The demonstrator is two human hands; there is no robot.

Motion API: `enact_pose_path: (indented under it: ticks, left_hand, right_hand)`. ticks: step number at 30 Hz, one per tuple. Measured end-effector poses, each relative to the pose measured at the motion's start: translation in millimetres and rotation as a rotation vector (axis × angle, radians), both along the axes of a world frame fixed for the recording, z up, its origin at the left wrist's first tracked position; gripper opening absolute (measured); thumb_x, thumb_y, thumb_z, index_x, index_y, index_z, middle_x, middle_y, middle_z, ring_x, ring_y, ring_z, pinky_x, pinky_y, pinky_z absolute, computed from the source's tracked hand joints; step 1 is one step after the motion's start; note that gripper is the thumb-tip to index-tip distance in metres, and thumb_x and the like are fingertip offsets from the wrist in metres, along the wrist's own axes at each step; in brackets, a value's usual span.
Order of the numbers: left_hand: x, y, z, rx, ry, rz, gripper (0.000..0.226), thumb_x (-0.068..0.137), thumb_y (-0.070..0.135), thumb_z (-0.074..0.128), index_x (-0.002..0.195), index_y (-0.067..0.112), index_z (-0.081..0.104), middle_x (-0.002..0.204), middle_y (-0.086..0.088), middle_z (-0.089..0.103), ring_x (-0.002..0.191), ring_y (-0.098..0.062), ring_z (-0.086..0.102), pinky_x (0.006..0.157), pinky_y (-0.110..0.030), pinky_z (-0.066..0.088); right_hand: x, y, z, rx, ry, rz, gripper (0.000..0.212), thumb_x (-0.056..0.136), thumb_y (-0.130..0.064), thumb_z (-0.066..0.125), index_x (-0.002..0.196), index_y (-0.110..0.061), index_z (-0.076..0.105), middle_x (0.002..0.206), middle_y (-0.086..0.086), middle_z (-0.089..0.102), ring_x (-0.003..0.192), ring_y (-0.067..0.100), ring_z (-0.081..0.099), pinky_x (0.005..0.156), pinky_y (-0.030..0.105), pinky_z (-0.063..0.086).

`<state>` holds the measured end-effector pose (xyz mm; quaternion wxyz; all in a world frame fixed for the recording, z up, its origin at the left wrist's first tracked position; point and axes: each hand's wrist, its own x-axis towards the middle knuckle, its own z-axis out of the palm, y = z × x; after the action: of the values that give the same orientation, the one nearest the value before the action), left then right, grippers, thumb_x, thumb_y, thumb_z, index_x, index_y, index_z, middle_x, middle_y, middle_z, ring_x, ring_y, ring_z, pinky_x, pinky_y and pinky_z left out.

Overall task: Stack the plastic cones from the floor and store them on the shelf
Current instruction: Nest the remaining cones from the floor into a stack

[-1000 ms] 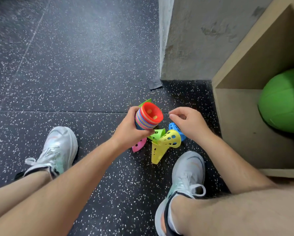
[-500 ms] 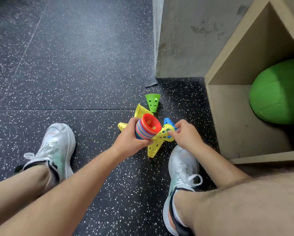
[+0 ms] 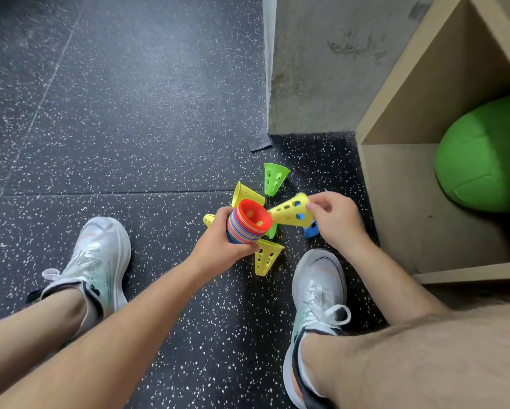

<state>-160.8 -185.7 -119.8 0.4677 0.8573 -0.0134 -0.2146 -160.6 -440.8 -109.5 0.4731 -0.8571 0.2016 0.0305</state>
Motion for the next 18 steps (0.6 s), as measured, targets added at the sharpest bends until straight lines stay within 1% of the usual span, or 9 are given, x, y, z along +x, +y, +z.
enact_pose_path:
  ticks: [2,4,7,8,10,12,14,15,18]
  left_hand:
    - [0,-1,-1,-0.001,0.000,-0.002,0.067,0.071,0.029,0.092,0.121,0.036,0.048,0.103,0.018,0.065,0.091,0.005,0.064,0.077,-0.015,0.048]
    - [0,-3,-1,-0.005,0.003,-0.006,0.067,0.071,0.029,0.092,0.121,0.036,0.048,0.105,0.015,0.067,0.092,0.002,0.065,0.077,-0.017,0.049]
    - [2,-8,-2,-0.015,0.007,-0.008,0.069,0.069,0.030,0.092,0.122,0.036,0.048,0.105,0.013,0.069,0.093,-0.003,0.069,0.084,-0.027,0.056]
    - [2,-10,-1,-0.014,0.006,-0.012,0.069,0.070,0.030,0.092,0.123,0.036,0.048,0.105,0.013,0.069,0.092,-0.002,0.069,0.084,-0.027,0.057]
    - [2,-16,3,-0.012,0.000,-0.023,0.069,0.072,0.029,0.091,0.125,0.033,0.047,0.105,0.011,0.068,0.087,0.007,0.066,0.076,-0.012,0.052]
    - [3,-20,4,-0.021,-0.003,-0.021,0.070,0.073,0.027,0.091,0.127,0.029,0.046,0.106,0.010,0.067,0.084,0.012,0.063,0.069,-0.005,0.047]
    - [4,-23,4,-0.030,-0.001,-0.019,0.072,0.072,0.029,0.092,0.128,0.031,0.046,0.107,0.011,0.067,0.087,0.009,0.065,0.073,-0.009,0.049]
    - [3,-24,4,-0.033,0.001,-0.019,0.073,0.071,0.031,0.092,0.128,0.032,0.046,0.107,0.011,0.067,0.090,0.006,0.066,0.079,-0.015,0.052]
    - [3,-29,1,-0.035,0.007,-0.036,0.073,0.070,0.033,0.092,0.127,0.034,0.047,0.107,0.013,0.067,0.095,-0.001,0.068,0.088,-0.029,0.056]
  right_hand:
    - [0,1,10,-0.034,-0.174,-0.030,0.011,0.094,-0.016,0.064,0.100,-0.020,0.073,0.095,-0.007,0.070,0.086,0.009,0.066,0.077,0.024,0.053]
    - [0,4,18,-0.061,-0.332,0.004,0.009,0.093,-0.015,0.067,0.098,-0.019,0.073,0.097,-0.007,0.069,0.084,0.006,0.065,0.076,0.024,0.053]
    - [-4,13,21,-0.079,-0.483,0.174,0.007,0.091,-0.013,0.071,0.096,-0.014,0.076,0.096,-0.005,0.068,0.087,0.009,0.063,0.078,0.024,0.052]
    - [-6,17,20,-0.082,-0.509,0.246,0.007,0.090,-0.013,0.073,0.095,-0.014,0.077,0.095,-0.004,0.067,0.089,0.009,0.063,0.080,0.026,0.052]
    - [-12,21,17,-0.054,-0.481,0.375,0.007,0.088,-0.015,0.076,0.095,-0.015,0.078,0.096,-0.005,0.068,0.092,0.010,0.064,0.083,0.029,0.053]
    - [-17,21,13,0.012,-0.387,0.423,0.009,0.089,-0.018,0.075,0.098,-0.017,0.078,0.098,-0.007,0.070,0.095,0.010,0.066,0.084,0.028,0.054]
    - [-21,17,9,0.081,-0.319,0.310,0.010,0.091,-0.019,0.072,0.100,-0.020,0.077,0.099,-0.010,0.070,0.094,0.007,0.067,0.084,0.025,0.055]
    - [-22,13,6,0.076,-0.303,0.213,0.010,0.091,-0.020,0.071,0.100,-0.022,0.076,0.099,-0.010,0.070,0.092,0.005,0.067,0.084,0.025,0.055]
    - [-21,-8,-11,-0.098,-0.159,0.005,0.011,0.091,-0.025,0.070,0.101,-0.023,0.072,0.094,-0.004,0.067,0.084,0.007,0.063,0.082,0.033,0.054]
